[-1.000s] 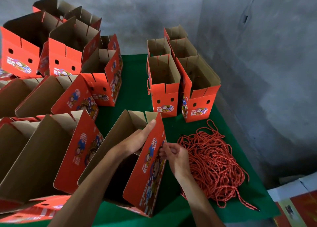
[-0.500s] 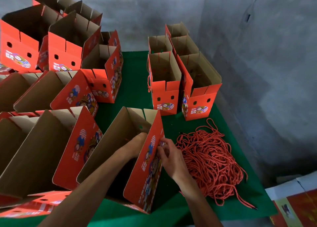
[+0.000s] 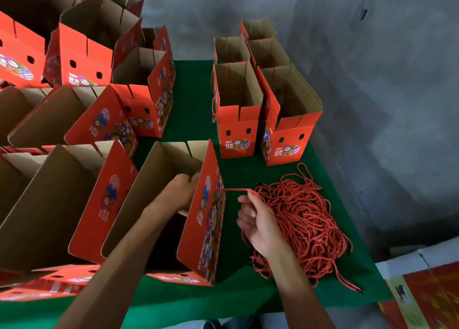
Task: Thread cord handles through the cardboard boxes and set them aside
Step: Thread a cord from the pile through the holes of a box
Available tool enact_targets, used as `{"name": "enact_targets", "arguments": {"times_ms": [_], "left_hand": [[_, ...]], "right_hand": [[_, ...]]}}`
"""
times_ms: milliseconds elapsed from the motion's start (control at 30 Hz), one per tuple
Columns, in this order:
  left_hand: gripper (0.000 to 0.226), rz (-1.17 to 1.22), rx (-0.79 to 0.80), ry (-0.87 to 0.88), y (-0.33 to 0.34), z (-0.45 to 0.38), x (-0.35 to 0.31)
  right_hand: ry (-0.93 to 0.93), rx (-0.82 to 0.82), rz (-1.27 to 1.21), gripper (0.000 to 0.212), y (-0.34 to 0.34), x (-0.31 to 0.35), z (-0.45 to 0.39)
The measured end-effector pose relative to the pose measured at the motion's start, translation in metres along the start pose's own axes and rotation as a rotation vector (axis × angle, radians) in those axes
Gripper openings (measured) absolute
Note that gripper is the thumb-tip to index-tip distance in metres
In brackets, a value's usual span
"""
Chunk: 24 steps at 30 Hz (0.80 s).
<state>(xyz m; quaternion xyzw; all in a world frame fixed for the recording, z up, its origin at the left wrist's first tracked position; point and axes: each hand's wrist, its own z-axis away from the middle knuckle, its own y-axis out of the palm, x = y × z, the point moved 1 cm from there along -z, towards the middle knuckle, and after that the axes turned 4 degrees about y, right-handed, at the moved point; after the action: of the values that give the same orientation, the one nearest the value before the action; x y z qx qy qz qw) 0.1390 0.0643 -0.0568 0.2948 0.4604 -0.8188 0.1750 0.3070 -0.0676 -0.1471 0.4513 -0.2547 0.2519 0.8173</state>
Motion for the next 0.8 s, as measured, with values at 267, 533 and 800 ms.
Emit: {"name": "enact_targets", "arguments": {"times_ms": [267, 533, 800], "left_hand": [[0.08, 0.477, 0.294, 0.081, 0.003, 0.069, -0.01], [0.019, 0.437, 0.378, 0.127, 0.015, 0.07, -0.007], [0.035, 0.413, 0.329, -0.057, 0.017, 0.07, 0.01]], "right_hand": [[-0.101, -0.273, 0.197, 0.014, -0.029, -0.009, -0.016], [-0.51, -0.556, 1.139, 0.014, -0.061, -0.057, -0.009], [-0.441, -0.147, 1.468, 0.022, -0.033, -0.074, -0.044]]}}
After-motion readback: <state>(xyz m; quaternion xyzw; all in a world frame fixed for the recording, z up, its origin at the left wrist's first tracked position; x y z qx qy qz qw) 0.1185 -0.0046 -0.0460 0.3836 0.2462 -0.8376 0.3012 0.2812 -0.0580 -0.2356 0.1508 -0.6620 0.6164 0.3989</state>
